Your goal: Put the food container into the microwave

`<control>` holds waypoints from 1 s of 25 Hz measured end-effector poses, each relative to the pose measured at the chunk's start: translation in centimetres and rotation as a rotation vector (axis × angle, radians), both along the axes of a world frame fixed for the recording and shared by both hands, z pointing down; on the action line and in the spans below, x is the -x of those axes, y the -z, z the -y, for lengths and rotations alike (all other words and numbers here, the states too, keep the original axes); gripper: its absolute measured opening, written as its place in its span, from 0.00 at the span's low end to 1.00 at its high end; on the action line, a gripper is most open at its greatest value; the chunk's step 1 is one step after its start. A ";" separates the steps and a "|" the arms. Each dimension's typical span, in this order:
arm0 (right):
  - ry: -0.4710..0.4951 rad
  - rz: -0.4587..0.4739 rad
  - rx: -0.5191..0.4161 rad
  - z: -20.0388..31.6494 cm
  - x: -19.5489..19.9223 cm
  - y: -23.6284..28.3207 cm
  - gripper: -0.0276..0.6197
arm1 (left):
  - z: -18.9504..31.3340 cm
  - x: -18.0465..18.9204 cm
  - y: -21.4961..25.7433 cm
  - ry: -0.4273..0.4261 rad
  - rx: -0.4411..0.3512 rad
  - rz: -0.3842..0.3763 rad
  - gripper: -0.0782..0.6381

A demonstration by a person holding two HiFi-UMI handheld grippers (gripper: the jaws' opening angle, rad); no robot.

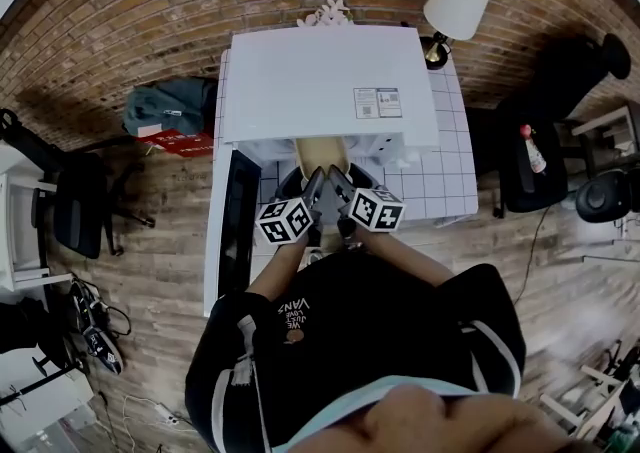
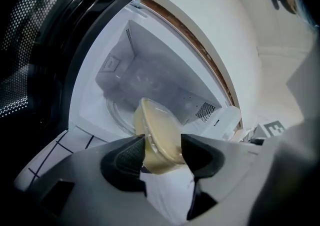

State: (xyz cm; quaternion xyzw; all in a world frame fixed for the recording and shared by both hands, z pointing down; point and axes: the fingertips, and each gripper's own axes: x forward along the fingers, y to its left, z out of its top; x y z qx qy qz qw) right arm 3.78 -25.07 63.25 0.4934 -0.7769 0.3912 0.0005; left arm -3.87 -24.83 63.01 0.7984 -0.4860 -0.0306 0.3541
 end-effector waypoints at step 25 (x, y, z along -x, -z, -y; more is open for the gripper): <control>0.018 -0.049 -0.025 3.8 0.1 0.0 0.38 | 3.3 -0.2 -0.4 -0.017 0.010 -0.079 0.45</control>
